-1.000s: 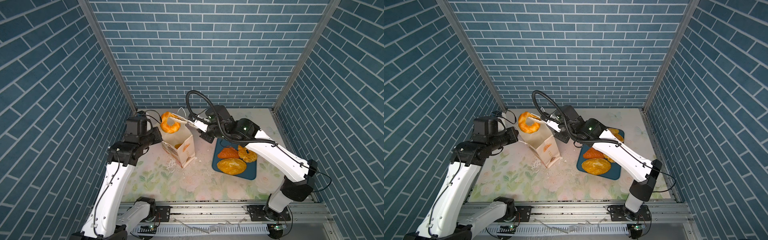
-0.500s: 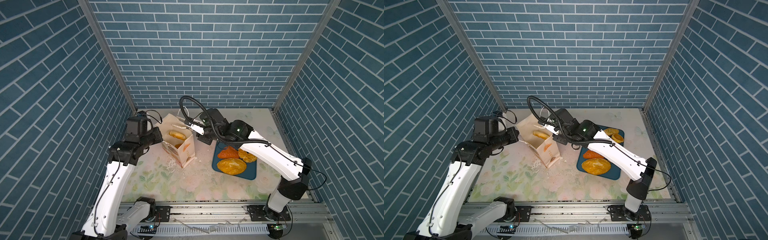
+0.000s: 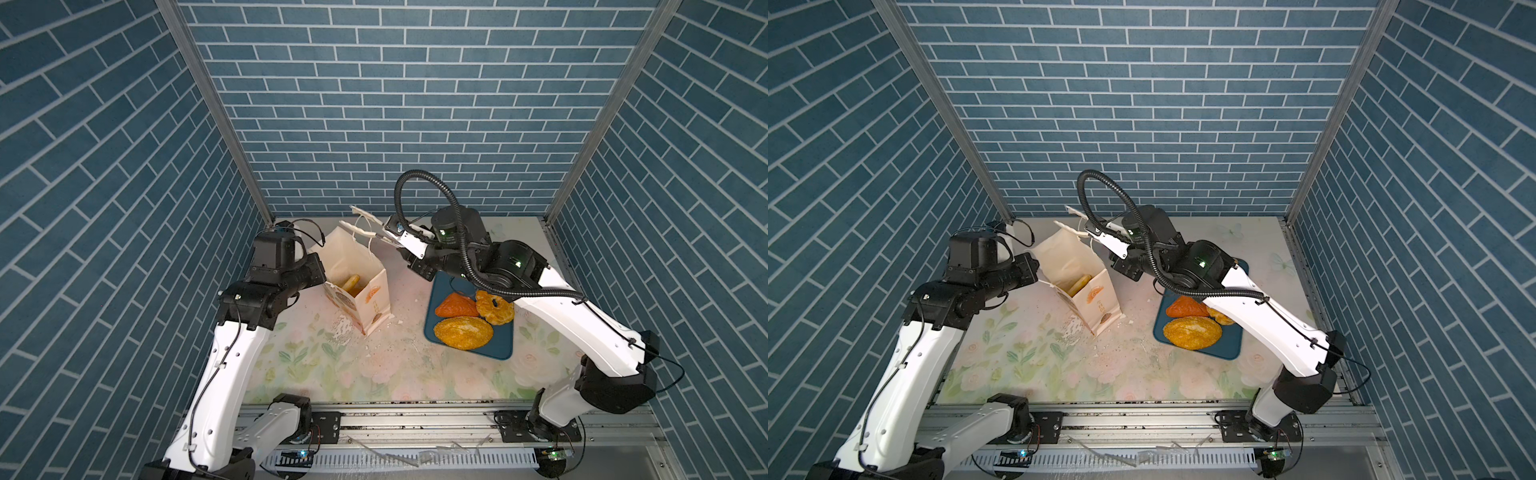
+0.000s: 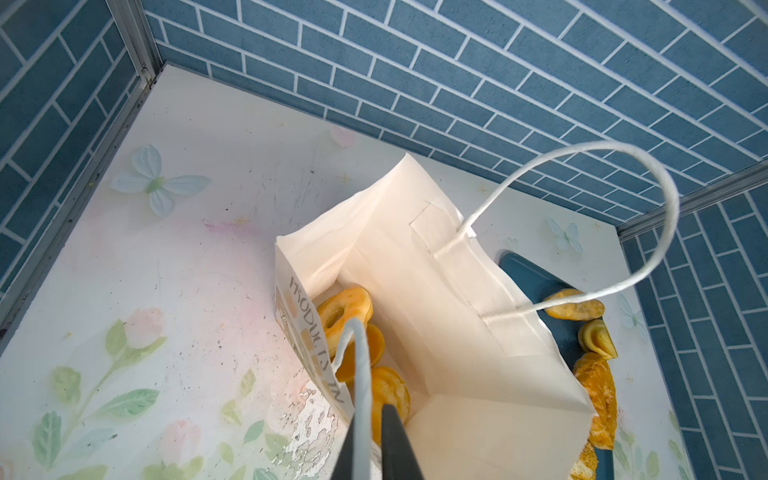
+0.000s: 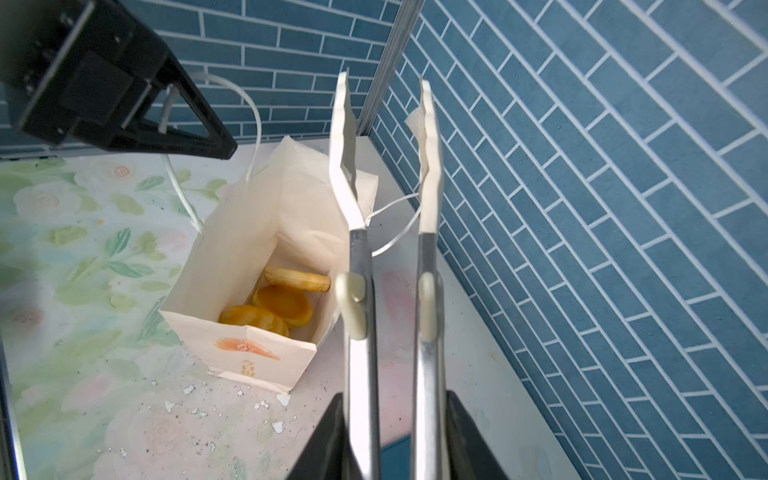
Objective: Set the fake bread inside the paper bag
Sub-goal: 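Withdraw the empty tongs with the right gripper back over the tray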
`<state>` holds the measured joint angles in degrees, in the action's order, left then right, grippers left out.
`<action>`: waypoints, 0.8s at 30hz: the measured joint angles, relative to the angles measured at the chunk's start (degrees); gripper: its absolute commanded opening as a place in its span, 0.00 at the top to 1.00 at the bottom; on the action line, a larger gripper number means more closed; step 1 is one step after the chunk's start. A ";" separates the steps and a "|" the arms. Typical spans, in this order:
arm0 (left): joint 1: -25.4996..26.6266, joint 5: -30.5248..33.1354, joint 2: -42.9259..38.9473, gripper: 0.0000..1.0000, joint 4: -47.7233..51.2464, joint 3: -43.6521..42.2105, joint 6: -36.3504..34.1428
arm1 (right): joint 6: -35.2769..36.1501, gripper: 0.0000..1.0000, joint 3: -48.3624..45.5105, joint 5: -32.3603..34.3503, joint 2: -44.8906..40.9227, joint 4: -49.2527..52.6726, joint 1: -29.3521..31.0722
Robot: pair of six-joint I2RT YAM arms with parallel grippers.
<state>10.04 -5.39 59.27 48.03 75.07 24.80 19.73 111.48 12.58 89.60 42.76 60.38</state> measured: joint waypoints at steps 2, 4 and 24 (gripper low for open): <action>0.00 -0.07 0.00 0.88 -0.26 0.00 -0.02 | -0.44 0.64 -0.11 0.07 -0.66 -0.22 -0.52; 0.00 -0.11 0.00 0.89 -0.39 0.00 0.00 | -1.05 0.63 -0.52 0.17 -1.14 -0.35 -1.44; 0.00 -0.94 0.37 0.89 -0.63 0.00 -0.07 | -24.41 0.62 -18.62 0.70 -8.74 11.43 -35.58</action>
<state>10.04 -6.33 59.64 47.40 75.07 24.73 -4.69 92.86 13.28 80.86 54.19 24.80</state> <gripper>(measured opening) 0.116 0.380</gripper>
